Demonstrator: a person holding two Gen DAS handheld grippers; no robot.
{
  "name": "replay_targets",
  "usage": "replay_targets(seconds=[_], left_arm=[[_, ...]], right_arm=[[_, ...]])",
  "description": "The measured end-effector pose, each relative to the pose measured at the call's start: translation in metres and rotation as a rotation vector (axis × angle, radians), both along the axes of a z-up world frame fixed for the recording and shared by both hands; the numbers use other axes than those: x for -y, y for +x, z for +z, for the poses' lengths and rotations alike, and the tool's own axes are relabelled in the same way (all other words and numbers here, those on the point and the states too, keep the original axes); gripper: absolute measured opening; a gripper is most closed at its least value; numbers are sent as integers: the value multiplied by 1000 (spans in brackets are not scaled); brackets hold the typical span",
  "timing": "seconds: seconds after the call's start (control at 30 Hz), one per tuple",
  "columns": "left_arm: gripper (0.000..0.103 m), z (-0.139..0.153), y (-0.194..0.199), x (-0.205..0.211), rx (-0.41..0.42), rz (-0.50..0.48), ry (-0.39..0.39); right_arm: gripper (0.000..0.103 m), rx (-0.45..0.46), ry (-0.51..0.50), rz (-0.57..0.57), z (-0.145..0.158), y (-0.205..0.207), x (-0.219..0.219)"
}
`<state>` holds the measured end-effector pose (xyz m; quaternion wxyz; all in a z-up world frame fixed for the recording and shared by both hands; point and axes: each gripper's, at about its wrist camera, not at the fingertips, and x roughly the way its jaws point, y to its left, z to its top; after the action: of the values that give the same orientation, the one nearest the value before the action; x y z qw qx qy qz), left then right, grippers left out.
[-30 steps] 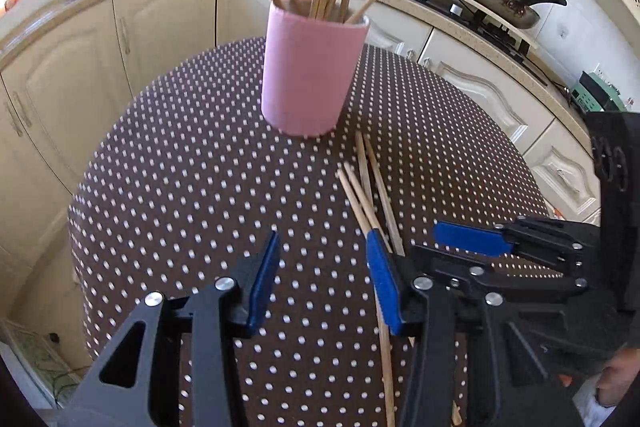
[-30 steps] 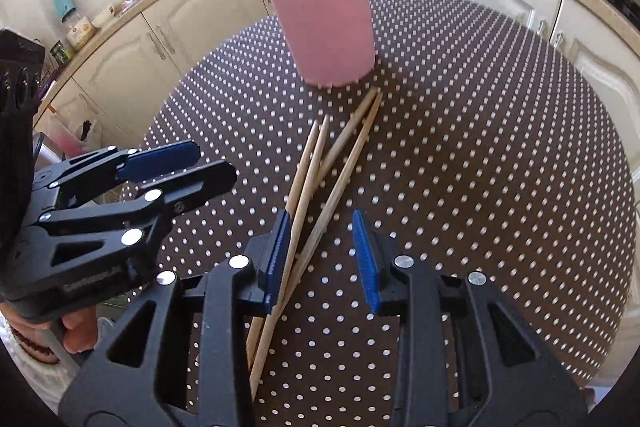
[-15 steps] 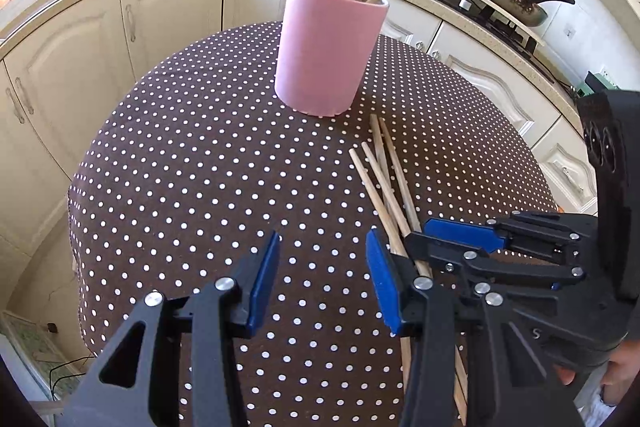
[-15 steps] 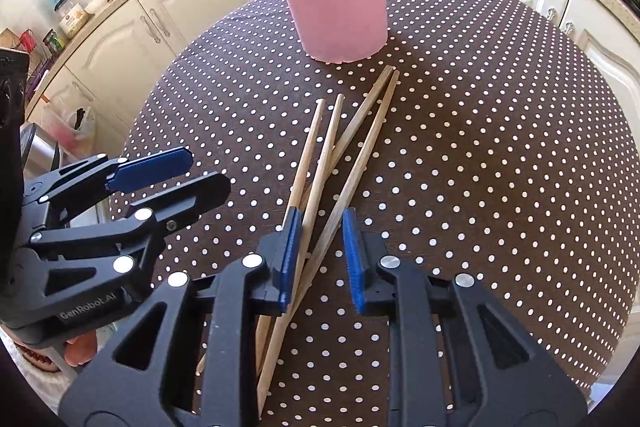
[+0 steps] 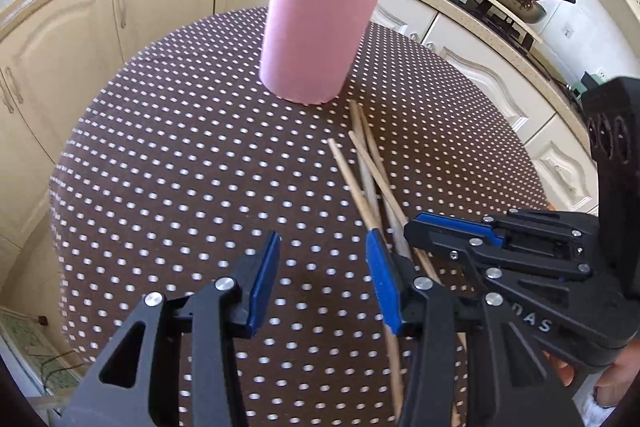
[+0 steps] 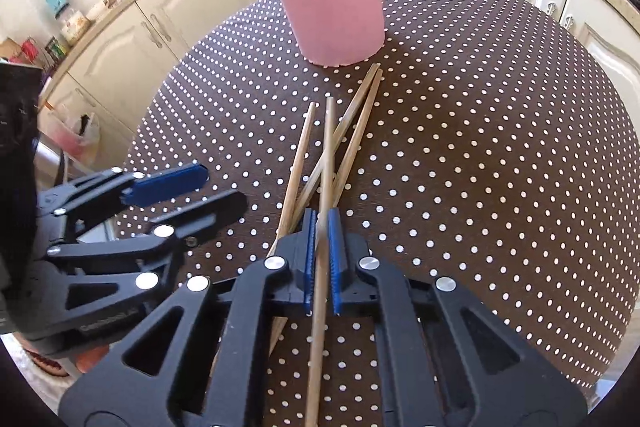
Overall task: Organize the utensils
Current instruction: 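Close the right gripper on a chopstick while the left gripper closes on another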
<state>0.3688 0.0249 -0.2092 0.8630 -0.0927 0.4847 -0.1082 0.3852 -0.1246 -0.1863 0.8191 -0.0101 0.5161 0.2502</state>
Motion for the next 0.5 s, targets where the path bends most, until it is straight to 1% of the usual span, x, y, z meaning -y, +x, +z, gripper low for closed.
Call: replay_targets(seconds=[0.07, 0.2, 0.4, 0.47, 0.5], left_arm=[[44, -2, 5, 6, -14, 0, -14], [44, -7, 14, 18, -49, -5, -49], [43, -9, 21, 28, -57, 15, -27], [27, -10, 23, 31, -60, 17, 0], [25, -10, 25, 32, -62, 16, 3]], right_arm=[[7, 12, 4, -11, 2, 0, 6], [7, 6, 30, -21, 2, 0, 21], [7, -5, 57, -27, -1, 0, 32], [7, -8, 64, -26, -1, 0, 32], [7, -6, 65, -26, -1, 0, 32]])
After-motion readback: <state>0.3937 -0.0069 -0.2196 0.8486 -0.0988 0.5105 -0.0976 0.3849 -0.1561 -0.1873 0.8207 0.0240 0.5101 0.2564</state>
